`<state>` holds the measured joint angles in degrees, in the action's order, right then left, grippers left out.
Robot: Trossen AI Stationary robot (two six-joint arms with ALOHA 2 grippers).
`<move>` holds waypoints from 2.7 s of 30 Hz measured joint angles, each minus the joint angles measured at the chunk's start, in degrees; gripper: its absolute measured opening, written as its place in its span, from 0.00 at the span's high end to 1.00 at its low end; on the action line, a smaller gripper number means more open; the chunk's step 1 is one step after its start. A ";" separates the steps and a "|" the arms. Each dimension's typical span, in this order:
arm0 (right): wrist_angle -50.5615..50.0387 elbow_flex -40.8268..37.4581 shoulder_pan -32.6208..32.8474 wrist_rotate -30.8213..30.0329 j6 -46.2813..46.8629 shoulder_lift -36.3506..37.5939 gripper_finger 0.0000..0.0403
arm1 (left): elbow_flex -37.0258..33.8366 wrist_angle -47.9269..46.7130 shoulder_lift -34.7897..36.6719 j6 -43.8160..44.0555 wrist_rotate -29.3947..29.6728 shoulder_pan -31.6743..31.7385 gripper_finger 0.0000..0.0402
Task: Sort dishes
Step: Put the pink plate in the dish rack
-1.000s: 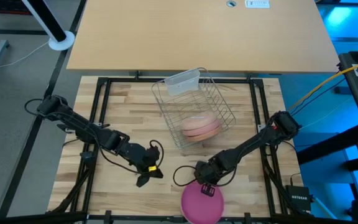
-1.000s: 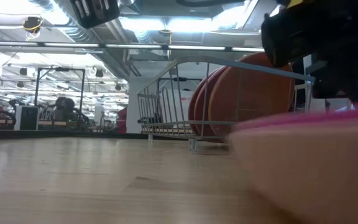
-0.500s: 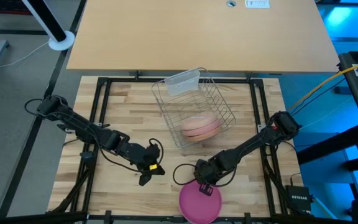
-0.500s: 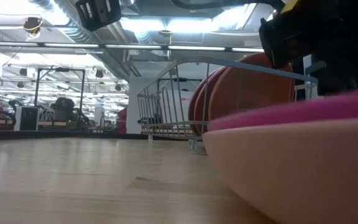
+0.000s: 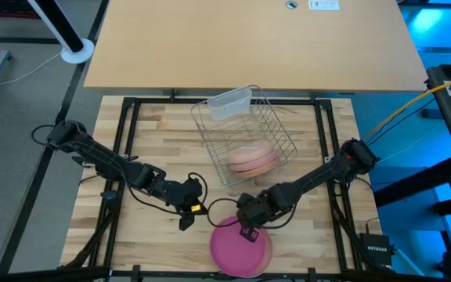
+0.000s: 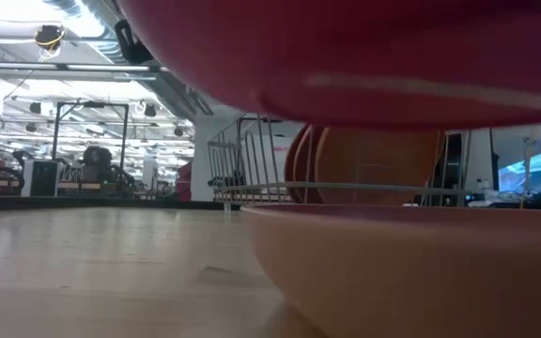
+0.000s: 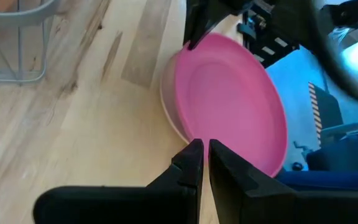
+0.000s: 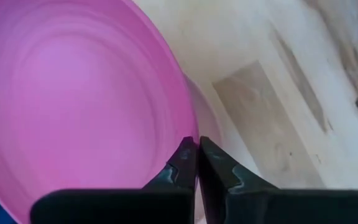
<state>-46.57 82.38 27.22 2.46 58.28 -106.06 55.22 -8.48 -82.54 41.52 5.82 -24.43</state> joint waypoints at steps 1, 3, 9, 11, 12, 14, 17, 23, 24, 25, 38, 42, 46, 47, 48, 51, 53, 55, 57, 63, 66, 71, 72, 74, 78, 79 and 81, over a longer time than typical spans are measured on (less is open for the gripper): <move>-0.05 0.52 -0.03 -0.48 -0.01 0.00 0.98 | 0.00 0.02 0.00 0.02 0.00 0.00 0.96; -0.30 1.82 -0.03 -1.86 -0.05 0.00 0.99 | 0.02 0.44 0.00 0.00 0.00 0.00 0.96; -2.62 5.74 0.00 -6.29 -0.20 0.00 0.99 | 0.02 0.20 0.00 1.61 -0.01 0.00 0.95; -4.43 6.81 0.00 -8.06 -0.20 0.00 0.99 | 0.02 -0.08 0.00 4.49 -0.02 0.01 0.92; -5.50 7.15 0.00 -8.57 -0.21 0.00 0.99 | 0.02 0.01 0.00 4.83 -0.03 0.08 0.90; -6.21 7.36 0.00 -8.96 -0.22 0.00 0.99 | 0.02 0.07 0.00 3.22 -0.02 0.15 0.86; -6.23 7.36 0.07 -8.94 -0.22 0.00 0.99 | 0.02 0.29 0.00 -1.28 0.14 0.15 0.82; -6.25 7.38 0.09 -9.10 -0.22 0.00 0.99 | 0.02 -0.19 0.00 0.34 0.90 1.35 0.81; -6.25 7.36 0.09 -9.23 -0.22 0.00 0.99 | 0.02 -0.54 0.00 1.71 0.62 1.74 0.79; -6.27 7.37 0.09 -9.37 -0.22 0.00 0.99 | 0.02 -1.12 0.00 2.86 0.46 2.15 0.77; -5.99 7.36 -0.88 -15.00 -0.25 0.00 0.99 | 0.02 -2.63 -0.02 1.89 -6.95 3.04 0.53; -5.88 7.37 -1.10 -16.21 -0.30 0.00 0.99 | 0.02 -2.64 -0.02 1.71 -6.91 3.44 0.53; -5.31 7.37 -1.01 -16.88 -1.16 0.00 0.99 | 0.02 -3.60 -0.03 1.52 -6.17 4.38 0.53; -5.08 7.38 -1.01 -16.79 -1.23 0.00 0.99 | 0.02 -3.52 -0.07 1.52 -5.92 4.71 0.53; -4.86 7.36 -1.01 -16.51 -1.34 0.00 0.99 | 0.02 -3.43 -0.07 1.52 -5.72 4.98 0.53; -4.22 7.36 -1.01 -15.74 -1.57 0.00 0.99 | 0.02 -3.11 -0.07 1.60 -5.61 5.82 0.53; -4.37 7.36 -1.01 -15.37 -1.59 0.00 0.99 | 0.02 -3.06 -0.07 2.69 -5.60 6.14 0.53; -4.29 7.36 -1.01 -15.35 -1.60 0.00 0.99 | 0.02 -3.08 -0.07 3.85 -5.62 6.36 0.53; -4.34 7.36 -1.01 -15.36 -1.60 0.00 0.99 | 0.02 -3.08 -0.07 4.14 -5.62 6.43 0.54; -2.71 7.36 -1.01 -15.39 -1.60 0.00 0.99 | 0.02 -3.48 -0.82 4.85 -5.60 5.58 0.54; -2.49 7.36 -1.01 -15.47 -1.66 0.00 0.99 | 0.02 -4.23 -2.36 4.95 -5.60 4.93 0.54; -2.45 7.36 -1.01 -15.56 -1.64 0.00 0.99 | 0.02 -4.56 -3.52 8.15 -5.61 4.14 0.58; -2.46 7.36 -1.01 -15.60 -1.64 0.00 0.99 | 0.02 -4.41 -3.52 8.49 -5.62 4.15 0.60; -2.40 7.36 -1.01 -15.81 -1.62 0.00 0.99 | 0.02 -4.44 -3.30 8.61 -5.62 4.15 0.67; -2.38 7.36 -1.01 -15.78 -1.53 0.00 0.99 | 0.02 -4.31 -3.19 8.91 -5.64 4.15 0.81; -2.38 7.36 -1.03 -15.52 -1.53 0.00 0.99 | 0.02 -4.31 -3.19 9.06 -5.61 4.15 0.85; -2.06 7.36 -1.03 -14.96 -1.28 0.00 0.99 | 0.02 -4.88 -3.19 9.38 -5.38 4.15 0.92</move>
<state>-48.63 89.73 26.20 -12.50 57.00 -106.06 55.24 -13.36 -85.73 50.91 0.44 -20.27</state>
